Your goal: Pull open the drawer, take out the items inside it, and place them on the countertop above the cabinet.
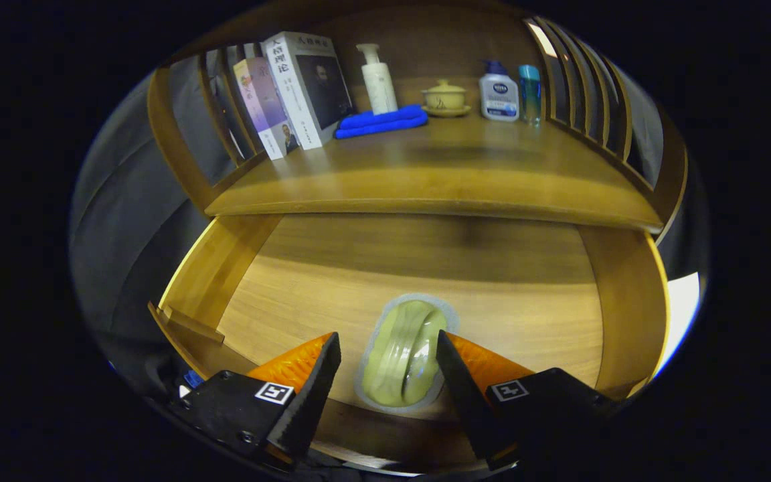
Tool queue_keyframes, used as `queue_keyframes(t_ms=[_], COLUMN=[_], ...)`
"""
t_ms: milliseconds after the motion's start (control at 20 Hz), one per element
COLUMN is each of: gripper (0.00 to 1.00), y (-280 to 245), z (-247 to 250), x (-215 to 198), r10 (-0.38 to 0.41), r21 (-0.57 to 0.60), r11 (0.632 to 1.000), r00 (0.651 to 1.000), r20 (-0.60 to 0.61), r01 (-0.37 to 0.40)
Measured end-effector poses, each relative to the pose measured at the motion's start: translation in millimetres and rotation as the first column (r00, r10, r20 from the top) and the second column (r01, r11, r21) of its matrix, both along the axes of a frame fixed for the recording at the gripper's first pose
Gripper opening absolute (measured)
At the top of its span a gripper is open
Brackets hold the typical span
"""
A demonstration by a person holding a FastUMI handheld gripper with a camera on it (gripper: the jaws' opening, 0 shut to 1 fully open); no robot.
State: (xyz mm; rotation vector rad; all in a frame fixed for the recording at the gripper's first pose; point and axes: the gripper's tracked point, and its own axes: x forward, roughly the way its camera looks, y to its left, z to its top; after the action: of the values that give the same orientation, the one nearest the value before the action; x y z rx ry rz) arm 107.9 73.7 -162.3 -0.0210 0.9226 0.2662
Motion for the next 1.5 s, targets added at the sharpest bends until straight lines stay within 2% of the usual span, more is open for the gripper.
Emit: queue_keyframes(t_ms=[100, 300, 400, 700, 900, 1250, 1500], gripper=[0.8, 0.4, 0.2, 0.2, 0.2, 0.2, 0.2], y=[-1, -4, -2, 10, 12, 19, 15], z=[-5, -10, -7, 40, 74, 127, 143], x=[1, 2, 5, 6, 8, 28, 65], r10=[-0.004, -0.036, -0.023, 0.02, 0.013, 0.008, -0.055], r21=[-0.011, -0.001, 0.01, 0.041, 0.062, 0.097, 0.144], r11=[1.0, 0.999, 1.0, 0.999, 0.998, 0.994, 0.99], r00=[1.0, 0.999, 1.0, 0.979, 0.953, 0.902, 0.895], r20=[-0.021, -0.034, 0.011, 0.204, 0.303, 0.432, 0.443], r01=[0.004, 0.036, 0.023, -0.029, -0.033, -0.055, -0.011])
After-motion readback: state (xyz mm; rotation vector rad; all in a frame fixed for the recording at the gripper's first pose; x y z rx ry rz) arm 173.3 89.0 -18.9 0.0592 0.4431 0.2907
